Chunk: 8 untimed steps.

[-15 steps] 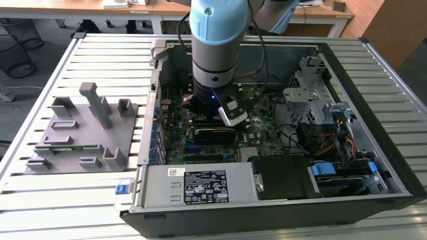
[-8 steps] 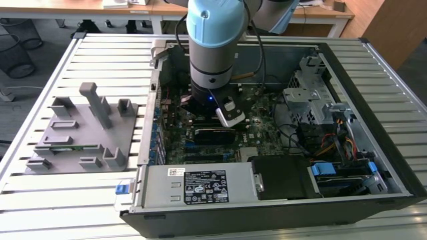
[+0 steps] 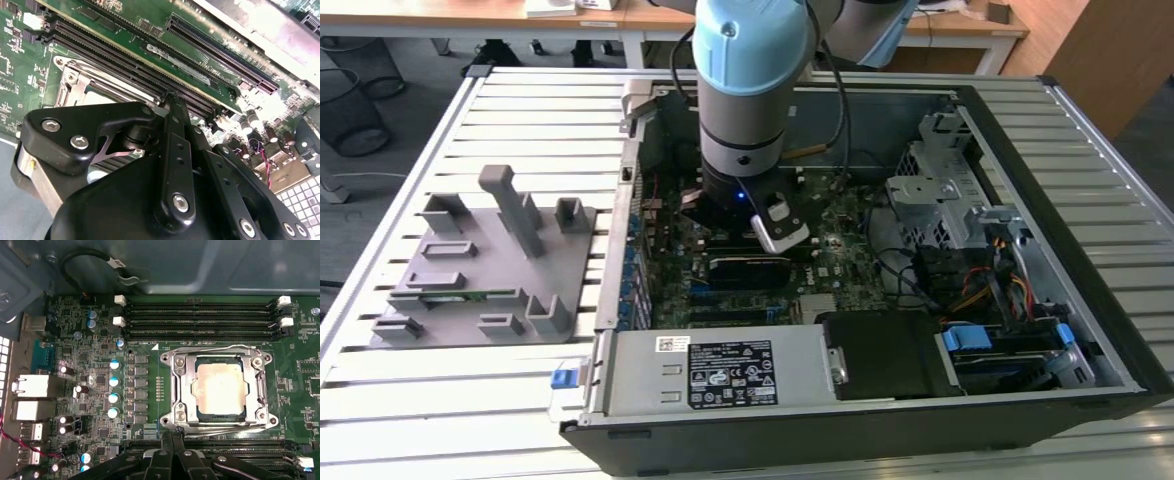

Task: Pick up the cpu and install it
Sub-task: 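Install the second cpu locking lever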

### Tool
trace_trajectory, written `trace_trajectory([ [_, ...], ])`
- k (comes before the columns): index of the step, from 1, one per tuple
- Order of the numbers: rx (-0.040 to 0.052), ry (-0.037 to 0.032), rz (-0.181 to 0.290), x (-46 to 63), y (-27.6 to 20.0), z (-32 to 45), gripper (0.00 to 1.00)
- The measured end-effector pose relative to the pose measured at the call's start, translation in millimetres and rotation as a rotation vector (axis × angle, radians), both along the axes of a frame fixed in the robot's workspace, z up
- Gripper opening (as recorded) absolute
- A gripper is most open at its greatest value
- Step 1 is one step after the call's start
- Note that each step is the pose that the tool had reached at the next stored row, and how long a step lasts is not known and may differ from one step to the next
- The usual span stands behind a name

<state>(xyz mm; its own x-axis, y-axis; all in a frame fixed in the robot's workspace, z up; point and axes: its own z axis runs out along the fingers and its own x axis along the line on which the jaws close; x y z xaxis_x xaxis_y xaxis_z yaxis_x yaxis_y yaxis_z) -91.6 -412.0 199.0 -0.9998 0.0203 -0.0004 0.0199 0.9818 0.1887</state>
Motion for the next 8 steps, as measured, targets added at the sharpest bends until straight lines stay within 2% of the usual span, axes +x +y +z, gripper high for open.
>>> trace_trajectory([
  [8,0.0001,0.0000,0.000,-0.8,2.1,-0.9,0.11],
])
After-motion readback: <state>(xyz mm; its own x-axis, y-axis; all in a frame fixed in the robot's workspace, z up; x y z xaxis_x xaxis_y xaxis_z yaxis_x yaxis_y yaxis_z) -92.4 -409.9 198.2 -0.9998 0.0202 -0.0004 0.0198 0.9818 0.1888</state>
